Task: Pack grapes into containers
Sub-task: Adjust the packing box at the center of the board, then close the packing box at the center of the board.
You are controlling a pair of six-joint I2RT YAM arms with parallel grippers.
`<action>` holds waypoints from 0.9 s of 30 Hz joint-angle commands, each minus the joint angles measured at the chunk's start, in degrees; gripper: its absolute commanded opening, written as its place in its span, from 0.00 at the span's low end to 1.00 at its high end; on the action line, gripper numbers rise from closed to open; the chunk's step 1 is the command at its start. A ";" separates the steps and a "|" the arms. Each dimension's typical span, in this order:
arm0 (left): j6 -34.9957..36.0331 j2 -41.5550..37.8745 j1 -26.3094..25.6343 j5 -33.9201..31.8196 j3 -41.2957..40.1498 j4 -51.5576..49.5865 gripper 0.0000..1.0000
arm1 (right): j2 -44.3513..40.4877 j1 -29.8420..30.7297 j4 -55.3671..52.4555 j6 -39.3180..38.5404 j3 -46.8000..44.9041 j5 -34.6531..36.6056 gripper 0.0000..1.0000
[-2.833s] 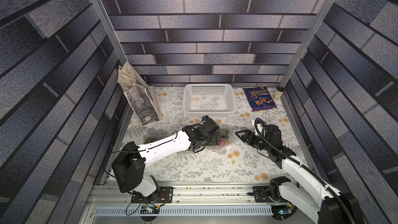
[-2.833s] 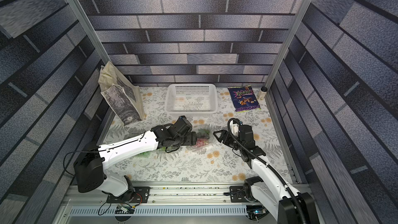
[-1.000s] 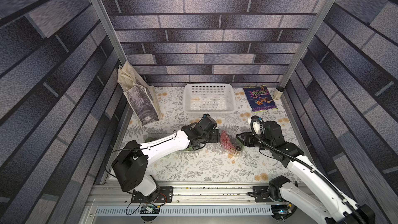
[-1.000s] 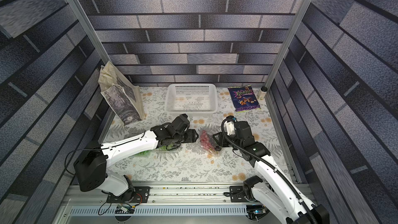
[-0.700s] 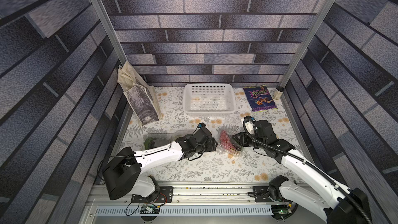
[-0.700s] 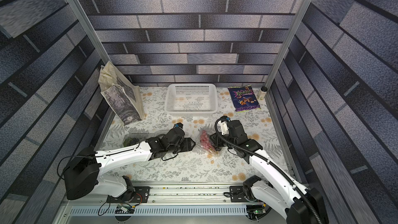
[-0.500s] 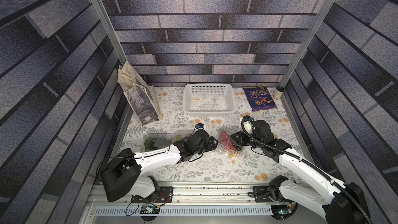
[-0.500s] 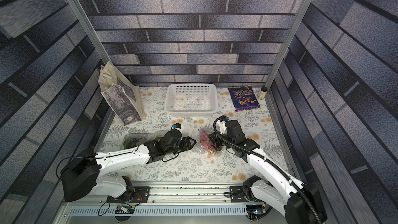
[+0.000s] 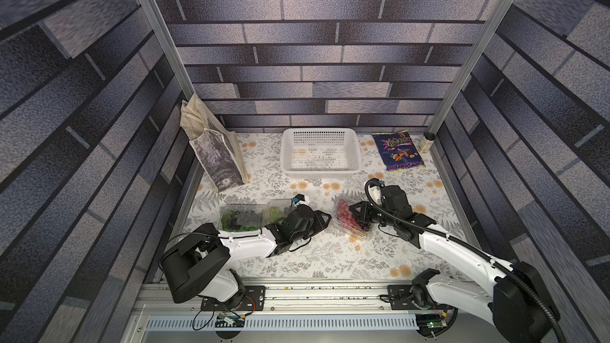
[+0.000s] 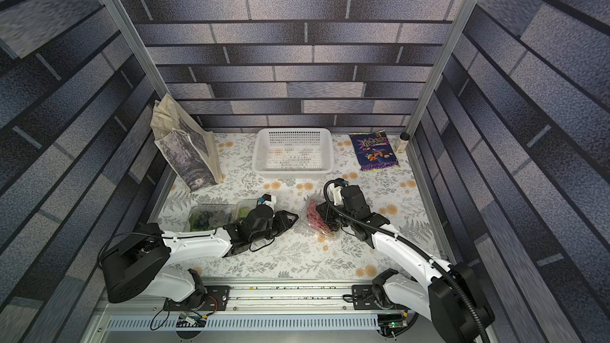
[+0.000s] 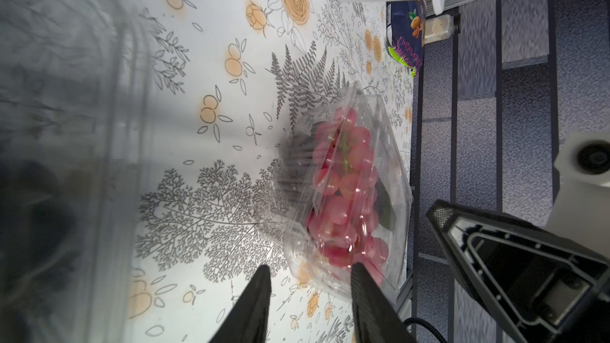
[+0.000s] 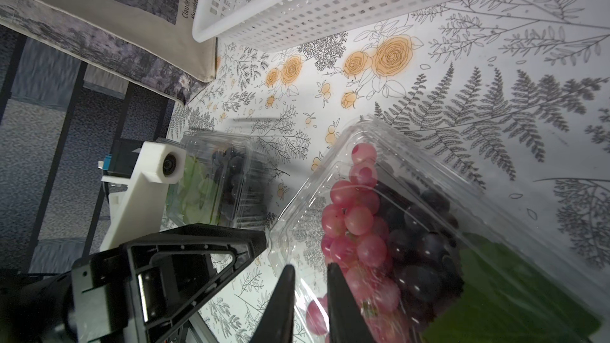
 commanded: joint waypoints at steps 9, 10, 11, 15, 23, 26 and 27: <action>-4.34 6.26 0.97 1.52 -0.95 7.59 0.36 | 1.38 0.60 2.71 1.07 0.27 -0.71 0.21; -4.65 6.84 0.91 1.74 -0.95 8.29 0.35 | 1.43 0.65 2.77 1.05 0.22 -0.75 0.21; -5.01 7.32 0.96 1.82 -0.95 8.92 0.35 | 1.43 0.60 2.69 1.11 0.26 -0.74 0.21; -5.88 8.55 0.79 2.03 -1.29 10.45 0.34 | 1.44 0.59 2.79 1.25 0.21 -0.98 0.20; -5.11 8.89 0.55 3.16 0.89 7.82 0.35 | 0.14 0.60 1.05 0.63 0.90 -0.01 0.20; -4.30 9.65 0.44 3.80 2.79 6.41 0.35 | -1.30 0.60 -0.72 0.11 1.35 1.05 0.21; -4.04 9.90 0.41 4.06 3.25 6.14 0.35 | -1.73 0.64 -1.14 -0.05 1.41 1.34 0.21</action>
